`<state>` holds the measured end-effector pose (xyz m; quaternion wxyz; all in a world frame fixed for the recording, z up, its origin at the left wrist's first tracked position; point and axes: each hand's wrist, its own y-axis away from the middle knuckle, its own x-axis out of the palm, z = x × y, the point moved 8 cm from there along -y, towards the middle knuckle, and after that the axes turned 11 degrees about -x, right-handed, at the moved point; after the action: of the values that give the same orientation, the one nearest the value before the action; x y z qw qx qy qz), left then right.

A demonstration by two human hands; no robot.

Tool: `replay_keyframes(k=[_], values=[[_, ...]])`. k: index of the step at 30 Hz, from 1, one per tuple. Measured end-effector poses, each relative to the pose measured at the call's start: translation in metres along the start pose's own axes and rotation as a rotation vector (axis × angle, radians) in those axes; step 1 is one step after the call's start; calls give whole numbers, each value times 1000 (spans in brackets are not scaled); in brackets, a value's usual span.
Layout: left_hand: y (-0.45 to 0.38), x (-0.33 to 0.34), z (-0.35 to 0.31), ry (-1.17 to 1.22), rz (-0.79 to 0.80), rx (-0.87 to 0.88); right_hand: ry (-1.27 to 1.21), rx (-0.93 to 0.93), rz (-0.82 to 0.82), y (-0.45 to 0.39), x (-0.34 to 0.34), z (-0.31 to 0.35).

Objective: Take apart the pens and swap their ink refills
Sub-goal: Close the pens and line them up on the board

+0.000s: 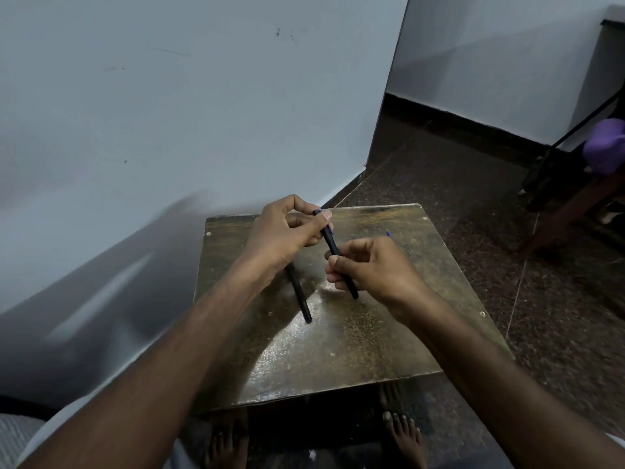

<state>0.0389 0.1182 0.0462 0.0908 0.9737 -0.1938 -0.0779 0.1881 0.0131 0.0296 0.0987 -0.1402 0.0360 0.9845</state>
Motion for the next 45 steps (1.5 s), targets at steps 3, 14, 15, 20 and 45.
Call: replay_keyframes(k=[3,14,15,20,45], values=[[-1,-30,-5,-356,-183,58,173,10,18,-3,4,-1],[-7,-36,49,-838,-55,-350,617,-63,-11,-17,26,0],[-7,-32,49,-821,-43,-359,615,-60,-9,-18,27,-1],[-3,-18,46,-742,-41,-346,613,-100,-40,-20,28,0],[1,-1,36,-730,-66,-228,977,59,6,-13,-73,-9]])
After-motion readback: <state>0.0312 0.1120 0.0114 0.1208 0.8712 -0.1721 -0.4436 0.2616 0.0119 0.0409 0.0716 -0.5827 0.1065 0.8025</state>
